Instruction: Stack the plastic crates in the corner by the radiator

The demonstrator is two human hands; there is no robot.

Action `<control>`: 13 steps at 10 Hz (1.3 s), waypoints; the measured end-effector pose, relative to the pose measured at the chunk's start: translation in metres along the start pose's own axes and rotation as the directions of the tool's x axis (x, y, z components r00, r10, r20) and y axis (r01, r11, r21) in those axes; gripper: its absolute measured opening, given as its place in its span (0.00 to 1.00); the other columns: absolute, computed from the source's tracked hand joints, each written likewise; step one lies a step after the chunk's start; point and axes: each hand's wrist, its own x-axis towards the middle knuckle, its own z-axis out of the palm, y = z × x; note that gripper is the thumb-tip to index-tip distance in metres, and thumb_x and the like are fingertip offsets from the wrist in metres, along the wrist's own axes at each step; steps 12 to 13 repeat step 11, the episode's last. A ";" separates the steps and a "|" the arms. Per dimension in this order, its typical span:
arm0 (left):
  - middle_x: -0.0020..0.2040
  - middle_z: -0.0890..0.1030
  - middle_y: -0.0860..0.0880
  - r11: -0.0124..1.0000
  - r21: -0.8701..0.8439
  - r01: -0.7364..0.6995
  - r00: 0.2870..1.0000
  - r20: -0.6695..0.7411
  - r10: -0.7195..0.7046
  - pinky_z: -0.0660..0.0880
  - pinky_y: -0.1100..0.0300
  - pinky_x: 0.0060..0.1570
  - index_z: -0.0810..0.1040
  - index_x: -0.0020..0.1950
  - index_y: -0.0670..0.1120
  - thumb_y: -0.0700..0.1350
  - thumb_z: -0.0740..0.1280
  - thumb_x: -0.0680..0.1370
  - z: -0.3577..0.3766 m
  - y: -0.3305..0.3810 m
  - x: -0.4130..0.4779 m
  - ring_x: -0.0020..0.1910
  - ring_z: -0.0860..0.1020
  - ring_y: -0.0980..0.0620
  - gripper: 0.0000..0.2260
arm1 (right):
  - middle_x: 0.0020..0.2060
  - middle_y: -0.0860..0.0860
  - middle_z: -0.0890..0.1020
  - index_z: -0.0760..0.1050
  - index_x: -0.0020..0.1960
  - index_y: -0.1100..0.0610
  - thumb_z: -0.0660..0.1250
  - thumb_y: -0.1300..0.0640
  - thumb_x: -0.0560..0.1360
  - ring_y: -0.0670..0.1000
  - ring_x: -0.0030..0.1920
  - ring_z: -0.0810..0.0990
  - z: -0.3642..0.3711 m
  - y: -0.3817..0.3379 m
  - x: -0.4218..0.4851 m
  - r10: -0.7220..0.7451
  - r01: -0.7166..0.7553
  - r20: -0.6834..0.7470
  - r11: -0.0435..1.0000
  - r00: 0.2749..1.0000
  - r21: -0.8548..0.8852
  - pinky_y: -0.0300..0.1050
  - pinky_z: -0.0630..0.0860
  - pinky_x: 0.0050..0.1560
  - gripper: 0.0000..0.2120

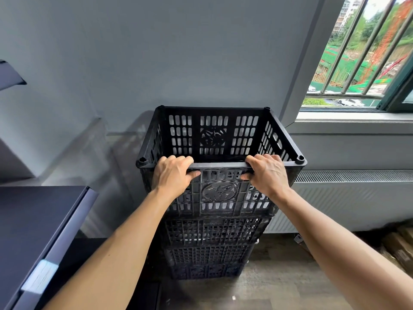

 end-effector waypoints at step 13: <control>0.64 0.72 0.65 0.918 -0.393 0.058 0.997 0.067 -0.034 0.61 0.56 0.70 0.72 0.67 0.59 0.55 0.64 0.79 -0.038 0.010 -0.022 0.67 0.67 0.62 0.16 | 0.69 0.42 0.71 0.68 0.72 0.44 0.65 0.47 0.78 0.42 0.69 0.67 -0.057 0.039 -0.021 -0.031 -0.035 0.153 0.912 0.988 0.408 0.47 0.67 0.71 0.23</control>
